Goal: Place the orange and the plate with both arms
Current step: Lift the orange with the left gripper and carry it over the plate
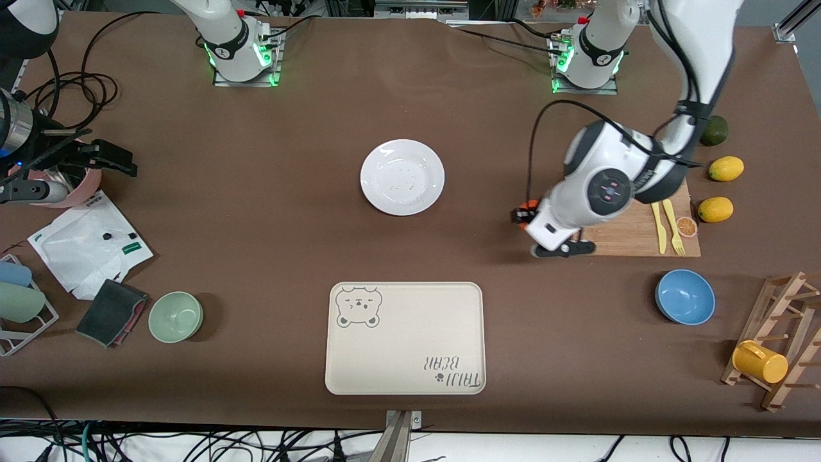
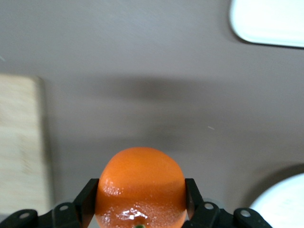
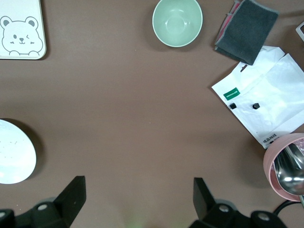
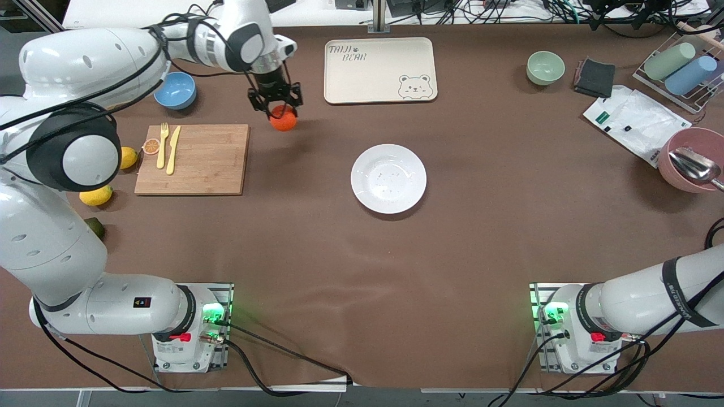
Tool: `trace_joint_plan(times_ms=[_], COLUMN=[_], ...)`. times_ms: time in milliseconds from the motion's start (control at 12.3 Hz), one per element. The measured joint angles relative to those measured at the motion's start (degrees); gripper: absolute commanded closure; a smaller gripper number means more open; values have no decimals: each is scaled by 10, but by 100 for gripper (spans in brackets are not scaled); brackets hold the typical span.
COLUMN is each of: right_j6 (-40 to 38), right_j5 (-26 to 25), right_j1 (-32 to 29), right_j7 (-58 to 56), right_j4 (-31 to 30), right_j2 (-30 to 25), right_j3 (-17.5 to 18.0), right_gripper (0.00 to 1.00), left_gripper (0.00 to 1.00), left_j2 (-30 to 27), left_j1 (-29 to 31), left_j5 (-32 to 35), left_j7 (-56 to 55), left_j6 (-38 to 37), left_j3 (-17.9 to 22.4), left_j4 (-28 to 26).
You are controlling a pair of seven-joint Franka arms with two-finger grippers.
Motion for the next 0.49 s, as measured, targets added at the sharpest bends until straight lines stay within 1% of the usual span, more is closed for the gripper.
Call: trace_joint_plan(times_ms=[163, 244, 488], right_j6=[0, 0, 0], right_j5=[0, 0, 0], right_j1=[0, 0, 0], right_j7=[0, 0, 0], right_j4=[0, 0, 0], right_j2=[0, 0, 0], right_j3=[0, 0, -1], right_gripper=[0, 0, 0], left_gripper=[66, 66, 66], left_j2=[0, 0, 10], left_j1=[-17, -35, -126], left_j5=[0, 0, 0], left_j7=[-80, -121, -238], left_j6=[0, 0, 7], left_j3=[-35, -45, -51], left_j4=[2, 3, 22])
